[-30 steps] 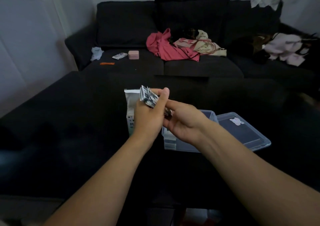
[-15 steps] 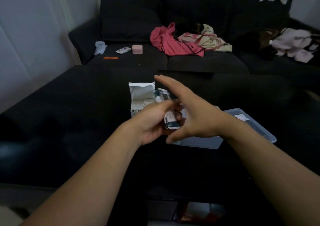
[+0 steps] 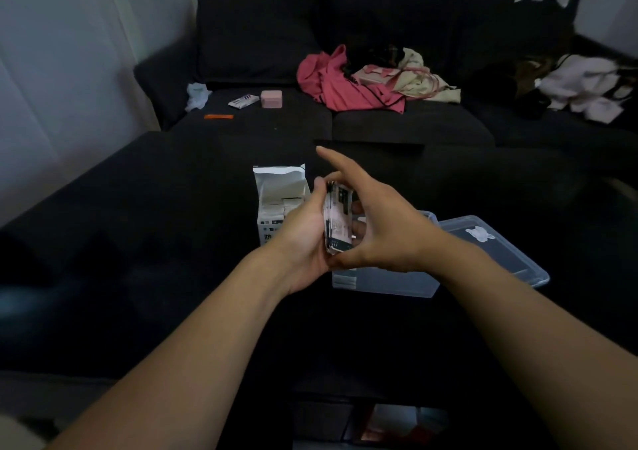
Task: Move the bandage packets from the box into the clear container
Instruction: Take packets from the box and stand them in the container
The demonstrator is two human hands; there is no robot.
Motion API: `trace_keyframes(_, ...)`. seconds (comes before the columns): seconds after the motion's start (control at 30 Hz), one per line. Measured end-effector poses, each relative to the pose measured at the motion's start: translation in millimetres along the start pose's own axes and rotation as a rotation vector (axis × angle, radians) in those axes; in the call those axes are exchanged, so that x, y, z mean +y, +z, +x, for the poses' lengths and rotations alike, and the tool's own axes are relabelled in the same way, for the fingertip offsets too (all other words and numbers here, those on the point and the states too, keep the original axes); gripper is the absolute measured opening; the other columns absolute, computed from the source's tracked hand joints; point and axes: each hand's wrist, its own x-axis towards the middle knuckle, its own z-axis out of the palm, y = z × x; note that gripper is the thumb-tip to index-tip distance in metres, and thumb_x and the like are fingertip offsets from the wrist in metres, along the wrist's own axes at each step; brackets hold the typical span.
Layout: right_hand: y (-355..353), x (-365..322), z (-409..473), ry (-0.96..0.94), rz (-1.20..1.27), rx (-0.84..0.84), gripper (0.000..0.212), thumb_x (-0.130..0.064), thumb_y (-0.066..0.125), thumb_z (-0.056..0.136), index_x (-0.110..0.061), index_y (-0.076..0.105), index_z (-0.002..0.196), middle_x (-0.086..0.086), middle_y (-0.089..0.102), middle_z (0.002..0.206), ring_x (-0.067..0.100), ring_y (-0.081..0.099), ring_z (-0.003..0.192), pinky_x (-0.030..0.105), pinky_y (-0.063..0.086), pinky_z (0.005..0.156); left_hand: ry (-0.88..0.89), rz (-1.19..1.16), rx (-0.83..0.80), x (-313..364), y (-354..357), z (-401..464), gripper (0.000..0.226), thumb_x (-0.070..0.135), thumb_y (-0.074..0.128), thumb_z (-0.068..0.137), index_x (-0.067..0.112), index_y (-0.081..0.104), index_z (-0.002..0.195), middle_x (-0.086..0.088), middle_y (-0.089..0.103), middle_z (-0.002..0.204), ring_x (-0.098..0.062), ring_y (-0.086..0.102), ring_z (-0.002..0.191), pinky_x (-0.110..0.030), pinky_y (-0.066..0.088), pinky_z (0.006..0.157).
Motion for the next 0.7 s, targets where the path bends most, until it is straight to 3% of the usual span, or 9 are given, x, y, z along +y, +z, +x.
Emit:
trace_keyframes(0.07,2.5,1.0,0.2,-0.001,-0.027,-0.011,0.131,-0.024,0.095,0.059,-0.042,0.009,0.157,-0.009,0.049,0.137,0.007,0.053,0.124,0.036,0.050,0.104,0.049,0.070,0.104,-4.2,1.7,4.7,0.049,0.055,0.036,0.105,0.021,0.071,0.110,-0.009,0.077,0.109,-0.028,0.074,0.104,-0.049,0.054,0.099)
trace_keyframes(0.13,4.5,0.2,-0.2,0.005,-0.051,-0.018,0.133,-0.027,0.096,0.058,-0.041,0.009,0.157,-0.009,0.046,0.143,0.006,0.046,0.132,0.031,0.044,0.109,0.073,0.141,0.182,-6.9,5.0,4.9,0.045,0.055,0.039,0.104,0.024,0.070,0.105,-0.008,0.080,0.098,-0.029,0.076,0.099,-0.050,0.055,0.099)
trace_keyframes(0.2,4.7,-1.2,-1.2,0.014,-0.024,-0.028,0.135,-0.030,0.098,0.055,-0.040,0.009,0.157,-0.009,0.044,0.149,0.003,0.040,0.136,0.018,0.037,0.107,0.076,0.220,0.220,-8.2,6.6,5.5,0.046,0.059,0.037,0.103,0.026,0.068,0.106,-0.007,0.080,0.092,-0.028,0.077,0.094,-0.049,0.058,0.093)
trace_keyframes(0.27,3.3,-1.8,-1.9,0.037,0.048,-0.005,0.133,-0.034,0.097,0.055,-0.039,0.013,0.157,-0.008,0.039,0.154,-0.002,0.036,0.138,0.010,0.036,0.104,0.090,0.253,0.241,-8.1,7.2,6.4,0.054,0.062,0.031,0.102,0.022,0.069,0.103,-0.005,0.080,0.087,-0.025,0.077,0.084,-0.043,0.061,0.078)
trace_keyframes(0.37,-2.9,2.2,-1.2,0.146,0.210,0.079,0.100,-0.031,0.087,0.073,-0.025,0.030,0.155,-0.003,0.047,0.148,0.001,0.047,0.131,0.019,0.047,0.103,0.080,0.141,0.190,-3.2,6.4,5.4,0.067,0.065,0.024,0.101,0.014,0.066,0.095,-0.009,0.068,0.073,-0.022,0.060,0.053,-0.028,0.048,0.046)
trace_keyframes(0.43,-7.9,4.2,-1.3,0.216,0.337,0.095,0.063,-0.021,0.073,0.090,-0.015,0.047,0.147,0.002,0.062,0.132,0.006,0.061,0.117,0.025,0.053,0.097,0.058,0.122,0.112,-0.3,2.4,2.8,0.069,0.067,0.021,0.101,0.014,0.064,0.097,-0.008,0.059,0.067,-0.018,0.052,0.048,-0.025,0.044,0.043)
trace_keyframes(0.5,-13.4,3.7,-1.9,0.258,0.382,0.125,0.039,-0.012,0.063,0.096,-0.012,0.059,0.135,0.005,0.070,0.118,0.002,0.066,0.098,0.015,0.052,0.080,0.050,0.188,0.052,1.1,-0.3,0.0,0.071,0.069,0.018,0.100,0.015,0.064,0.097,-0.007,0.057,0.065,-0.016,0.053,0.050,-0.023,0.043,0.041)
trace_keyframes(0.57,-15.1,3.9,-2.3,0.287,0.407,0.150,0.025,-0.009,0.059,0.098,-0.010,0.068,0.122,0.003,0.073,0.103,-0.001,0.065,0.081,0.010,0.047,0.065,0.055,0.250,0.027,0.5,-1.4,-0.7,0.072,0.069,0.017,0.100,0.014,0.063,0.096,-0.007,0.059,0.064,-0.016,0.054,0.051,-0.022,0.040,0.038)
trace_keyframes(0.7,-12.3,5.3,0.4,0.397,0.577,0.164,0.017,-0.010,0.061,0.097,-0.006,0.072,0.109,0.004,0.072,0.086,0.009,0.061,0.070,0.023,0.047,0.064,0.119,0.363,0.072,-2.8,-0.8,3.1,0.080,0.070,0.016,0.099,0.009,0.065,0.084,-0.008,0.059,0.061,-0.018,0.055,0.048,-0.022,0.037,0.037)
